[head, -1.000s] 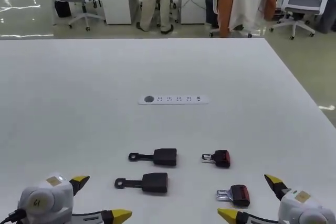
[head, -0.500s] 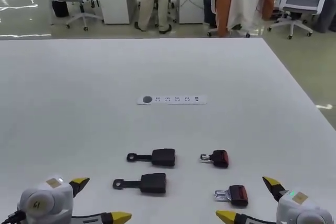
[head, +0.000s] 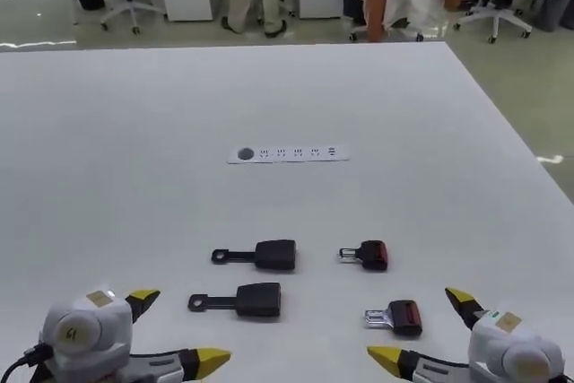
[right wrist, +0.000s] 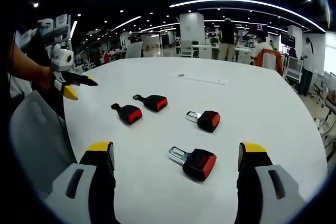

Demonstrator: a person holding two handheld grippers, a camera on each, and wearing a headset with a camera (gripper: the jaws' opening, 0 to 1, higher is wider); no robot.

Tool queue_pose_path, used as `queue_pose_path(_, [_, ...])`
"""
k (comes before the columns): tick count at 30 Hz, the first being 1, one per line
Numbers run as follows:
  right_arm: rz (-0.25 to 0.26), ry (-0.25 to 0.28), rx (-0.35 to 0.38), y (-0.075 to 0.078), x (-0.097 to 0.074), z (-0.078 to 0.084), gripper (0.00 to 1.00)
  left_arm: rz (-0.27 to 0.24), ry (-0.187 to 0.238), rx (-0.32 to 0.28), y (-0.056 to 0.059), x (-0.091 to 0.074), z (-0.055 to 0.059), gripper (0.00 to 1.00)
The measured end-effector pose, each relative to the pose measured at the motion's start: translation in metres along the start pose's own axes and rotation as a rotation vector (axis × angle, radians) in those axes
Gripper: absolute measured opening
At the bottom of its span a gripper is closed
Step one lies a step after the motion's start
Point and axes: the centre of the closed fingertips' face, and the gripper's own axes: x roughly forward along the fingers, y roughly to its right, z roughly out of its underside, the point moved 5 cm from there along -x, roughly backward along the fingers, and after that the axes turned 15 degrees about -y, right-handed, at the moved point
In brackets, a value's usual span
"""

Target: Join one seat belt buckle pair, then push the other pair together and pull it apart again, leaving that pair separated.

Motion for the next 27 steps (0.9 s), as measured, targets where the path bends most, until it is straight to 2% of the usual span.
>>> queue_pose_path(1, [-0.001,-0.001,0.001,0.001,0.001,0.000,0.98,0.003,-0.003,0.001,-0.003,0.004,0.001,0.98])
queue_pose_path(6, [-0.010,-0.016,-0.005,0.004,0.008,0.000,0.98,0.014,-0.014,0.007,0.003,0.010,-0.004,0.98])
queue_pose_path(8, [-0.015,-0.021,-0.008,0.006,0.011,-0.001,0.98,0.019,-0.020,0.007,-0.002,0.015,-0.003,0.98])
queue_pose_path(9, [-0.017,-0.025,-0.008,0.008,0.013,-0.001,0.98,0.022,-0.023,0.010,0.000,0.017,-0.005,0.98])
queue_pose_path(12, [-0.023,-0.030,-0.017,0.011,0.017,-0.003,0.98,0.031,-0.034,0.019,-0.003,0.024,-0.006,0.98])
queue_pose_path(18, [-0.042,-0.049,-0.028,0.020,0.029,-0.003,0.97,0.045,-0.045,0.036,0.001,0.033,-0.015,0.98])
queue_pose_path(22, [-0.057,-0.063,-0.037,0.024,0.034,-0.004,0.97,0.059,-0.048,0.054,-0.001,0.041,-0.020,0.98])
queue_pose_path(23, [-0.063,-0.069,-0.039,0.024,0.035,-0.004,0.97,0.061,-0.052,0.059,-0.006,0.044,-0.021,0.98])
queue_pose_path(27, [-0.081,-0.082,-0.047,0.025,0.042,-0.001,0.96,0.079,-0.064,0.079,-0.003,0.055,-0.023,0.97])
